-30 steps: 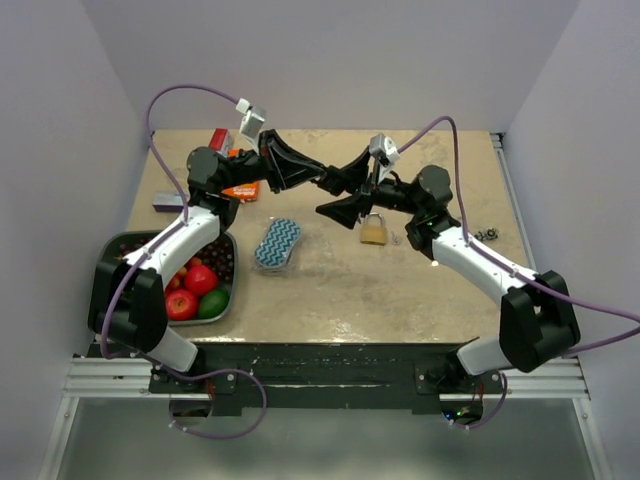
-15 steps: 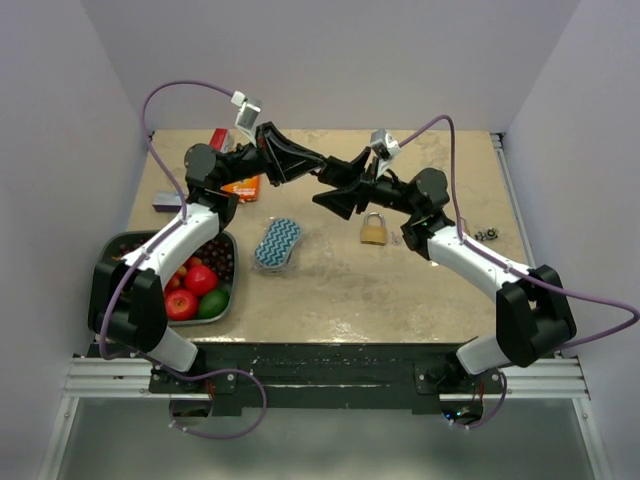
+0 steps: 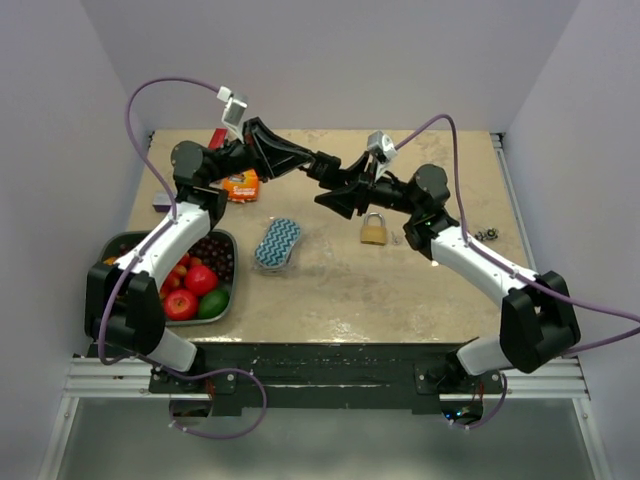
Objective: Lock with the key
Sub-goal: Lock the lock.
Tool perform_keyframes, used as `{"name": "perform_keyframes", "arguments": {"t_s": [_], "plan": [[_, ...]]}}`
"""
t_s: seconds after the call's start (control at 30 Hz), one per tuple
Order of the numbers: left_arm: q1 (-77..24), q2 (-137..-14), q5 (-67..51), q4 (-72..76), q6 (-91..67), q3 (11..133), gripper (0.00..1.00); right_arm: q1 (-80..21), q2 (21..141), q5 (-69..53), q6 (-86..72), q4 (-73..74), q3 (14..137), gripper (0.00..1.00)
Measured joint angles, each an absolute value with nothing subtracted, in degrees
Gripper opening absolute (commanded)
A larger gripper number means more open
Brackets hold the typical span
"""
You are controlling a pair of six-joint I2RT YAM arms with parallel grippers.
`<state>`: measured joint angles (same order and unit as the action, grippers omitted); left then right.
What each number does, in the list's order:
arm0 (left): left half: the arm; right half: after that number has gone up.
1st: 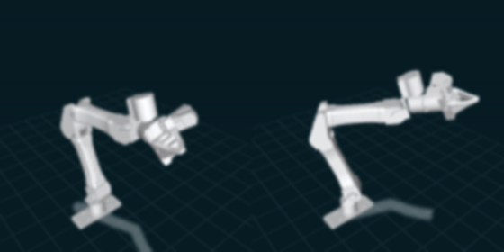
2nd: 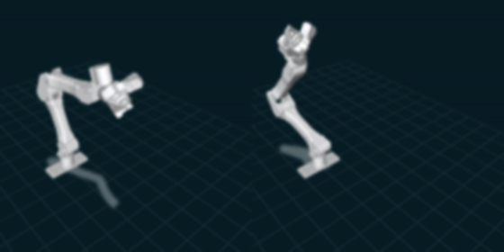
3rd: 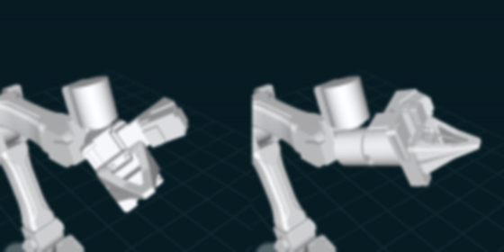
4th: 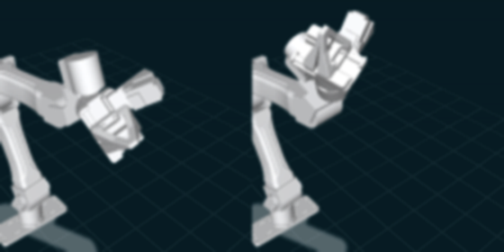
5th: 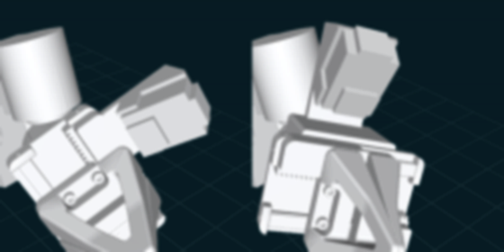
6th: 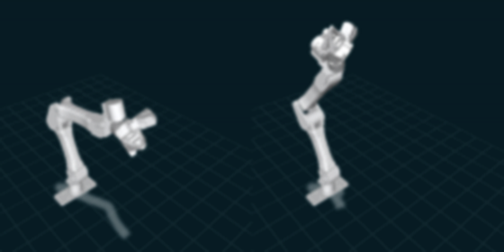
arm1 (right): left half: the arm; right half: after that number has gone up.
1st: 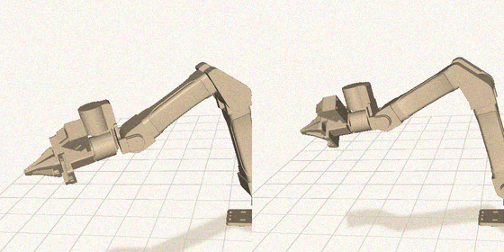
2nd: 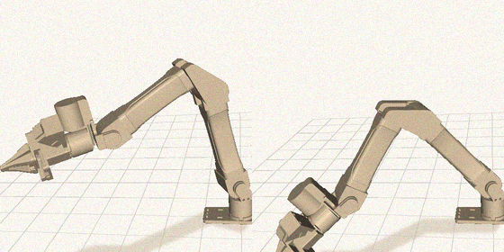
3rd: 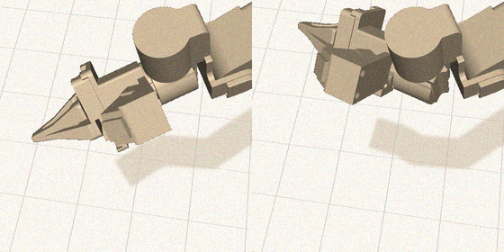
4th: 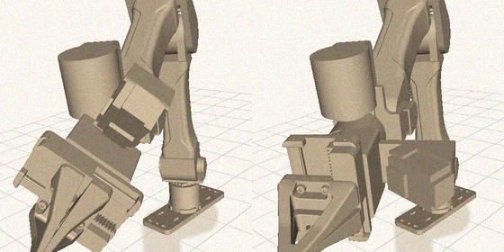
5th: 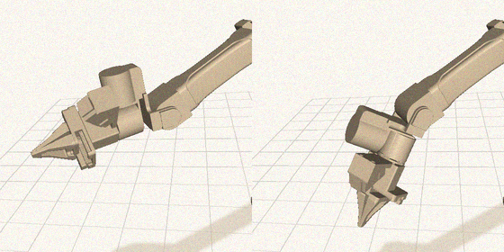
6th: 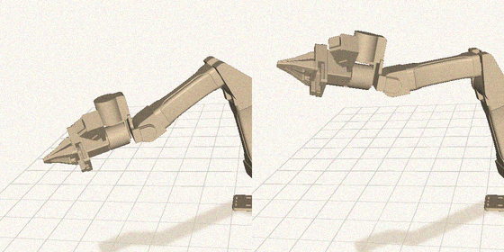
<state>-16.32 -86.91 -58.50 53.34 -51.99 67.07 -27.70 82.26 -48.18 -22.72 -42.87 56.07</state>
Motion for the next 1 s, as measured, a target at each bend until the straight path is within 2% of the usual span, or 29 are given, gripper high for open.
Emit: {"name": "perform_keyframes", "arguments": {"t_s": [0.17, 0.37, 1.0], "plan": [[-15.14, -86.39, -60.38, 53.74, -52.1, 68.4, 0.0, -27.64, 82.0, -49.39, -21.06, -40.82, 57.1, 0.38], [-14.96, -86.32, -60.95, 55.35, -53.25, 69.23, 0.0, -27.64, 83.53, -51.35, -23.64, -43.68, 59.24, 0.41], [-16.32, -85.8, -60.82, 59.22, -55.02, 68.99, 0.0, -29.26, 88.12, -54.54, -33.45, -50.81, 64.38, 0.4]]}}
